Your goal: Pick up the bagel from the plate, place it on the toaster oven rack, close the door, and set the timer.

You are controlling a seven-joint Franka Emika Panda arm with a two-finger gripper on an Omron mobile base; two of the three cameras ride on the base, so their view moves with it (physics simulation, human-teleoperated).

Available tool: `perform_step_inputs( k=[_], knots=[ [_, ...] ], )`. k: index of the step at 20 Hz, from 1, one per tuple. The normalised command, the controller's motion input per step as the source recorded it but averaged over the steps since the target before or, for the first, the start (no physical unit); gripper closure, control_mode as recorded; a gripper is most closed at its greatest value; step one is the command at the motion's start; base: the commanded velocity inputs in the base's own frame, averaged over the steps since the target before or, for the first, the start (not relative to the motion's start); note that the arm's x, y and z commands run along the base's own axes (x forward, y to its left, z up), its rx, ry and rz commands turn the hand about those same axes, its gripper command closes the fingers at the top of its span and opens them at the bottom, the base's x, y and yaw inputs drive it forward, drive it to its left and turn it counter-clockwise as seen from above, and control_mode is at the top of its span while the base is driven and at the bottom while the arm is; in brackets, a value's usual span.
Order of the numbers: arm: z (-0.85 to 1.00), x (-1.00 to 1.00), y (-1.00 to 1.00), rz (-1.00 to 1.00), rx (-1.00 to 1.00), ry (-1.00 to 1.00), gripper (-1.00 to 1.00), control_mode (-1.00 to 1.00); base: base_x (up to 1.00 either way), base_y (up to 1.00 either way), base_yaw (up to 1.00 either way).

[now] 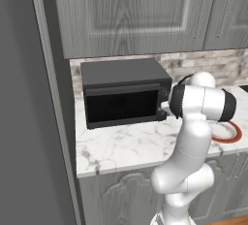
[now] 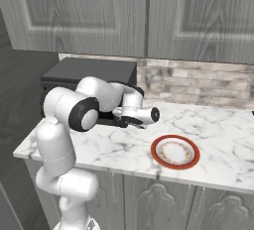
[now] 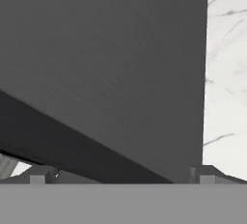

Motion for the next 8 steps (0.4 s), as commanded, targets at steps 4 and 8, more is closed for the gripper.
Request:
perform_step_inputs(
  k=[4, 8],
  knots=[
    [-0.12, 0.14, -0.77, 0.05, 0.16, 0.05, 1.0, -1.0, 0.0, 0.0, 0.0],
    [-0.27, 0.13, -0.74, 0.05, 0.14, 0.07, 1.0, -1.0, 0.0, 0.0, 0.0]
  ],
)
